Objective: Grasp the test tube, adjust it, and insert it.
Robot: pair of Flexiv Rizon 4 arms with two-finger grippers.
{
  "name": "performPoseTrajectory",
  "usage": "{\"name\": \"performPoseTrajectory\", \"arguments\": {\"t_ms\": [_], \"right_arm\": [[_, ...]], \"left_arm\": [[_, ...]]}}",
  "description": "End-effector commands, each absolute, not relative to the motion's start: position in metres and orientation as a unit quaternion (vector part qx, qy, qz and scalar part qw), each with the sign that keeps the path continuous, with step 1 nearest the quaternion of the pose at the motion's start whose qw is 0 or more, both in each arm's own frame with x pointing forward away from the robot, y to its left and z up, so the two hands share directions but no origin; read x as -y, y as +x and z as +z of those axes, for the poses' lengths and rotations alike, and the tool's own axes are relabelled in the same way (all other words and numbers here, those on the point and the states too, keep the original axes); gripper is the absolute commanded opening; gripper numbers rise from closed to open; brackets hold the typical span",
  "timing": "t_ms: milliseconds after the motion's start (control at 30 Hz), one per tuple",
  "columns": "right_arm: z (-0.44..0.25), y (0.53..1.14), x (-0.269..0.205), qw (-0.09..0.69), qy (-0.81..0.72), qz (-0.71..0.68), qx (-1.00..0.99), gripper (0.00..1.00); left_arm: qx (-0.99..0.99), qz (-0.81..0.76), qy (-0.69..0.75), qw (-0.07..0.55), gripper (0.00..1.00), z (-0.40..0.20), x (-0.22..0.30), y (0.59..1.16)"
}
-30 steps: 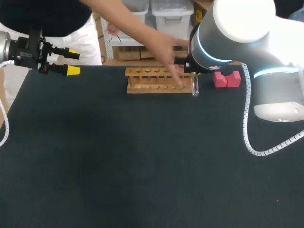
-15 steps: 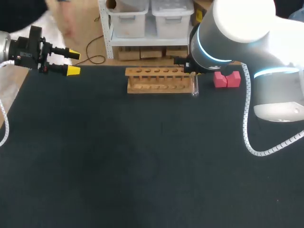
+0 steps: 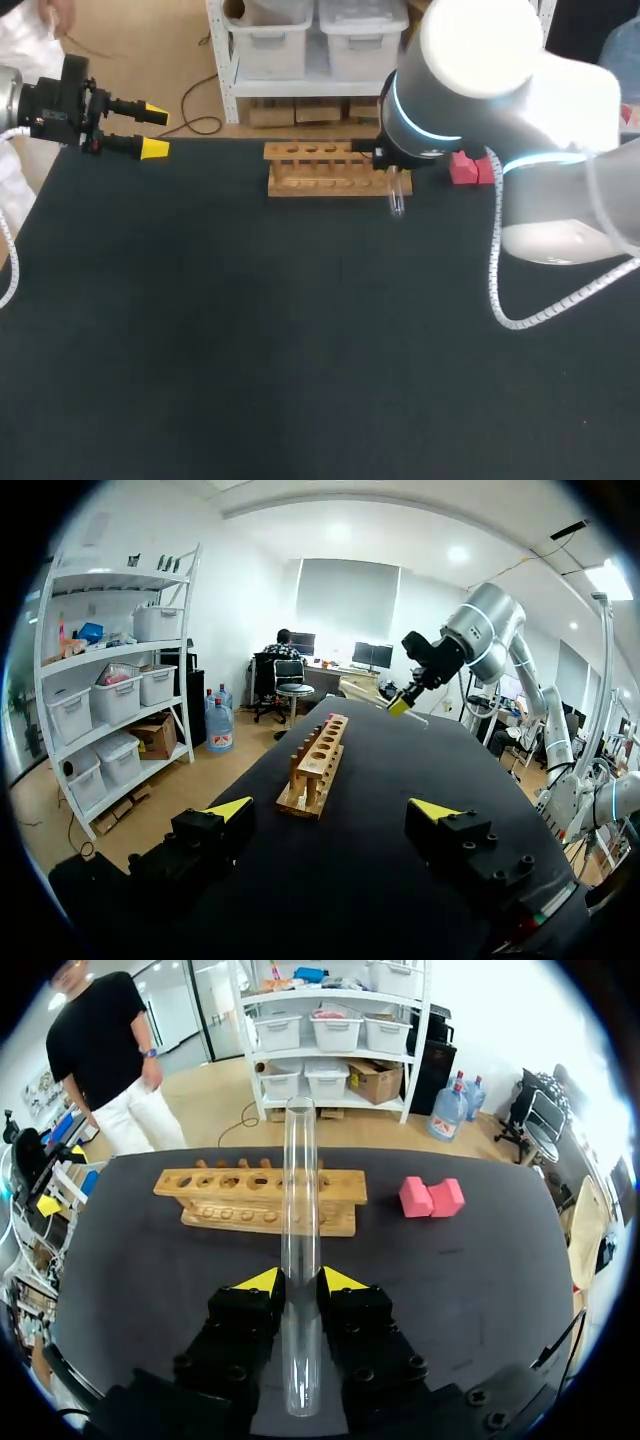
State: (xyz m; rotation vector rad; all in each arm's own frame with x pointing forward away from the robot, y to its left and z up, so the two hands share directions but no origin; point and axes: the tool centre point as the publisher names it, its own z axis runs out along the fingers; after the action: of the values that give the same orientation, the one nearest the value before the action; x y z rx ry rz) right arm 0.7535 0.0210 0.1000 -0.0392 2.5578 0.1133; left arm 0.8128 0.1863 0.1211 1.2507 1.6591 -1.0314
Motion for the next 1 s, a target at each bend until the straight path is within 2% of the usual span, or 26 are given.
{"name": "performPoseTrajectory", "arguments": {"t_ms": [33, 1000], "right_arm": [[0.092, 0.763, -0.026, 0.274, -0.020, 0.041, -0.961, 0.00], [0.066, 0.790, -0.036, 0.247, -0.038, 0.037, -0.968, 0.00]], "left_arm": [[-0.655, -0.407, 0.494, 0.401, 1.00, 0.120, -0.186, 0.812], [-0.655, -0.407, 0.494, 0.401, 1.00, 0.120, -0.186, 0.812]]}}
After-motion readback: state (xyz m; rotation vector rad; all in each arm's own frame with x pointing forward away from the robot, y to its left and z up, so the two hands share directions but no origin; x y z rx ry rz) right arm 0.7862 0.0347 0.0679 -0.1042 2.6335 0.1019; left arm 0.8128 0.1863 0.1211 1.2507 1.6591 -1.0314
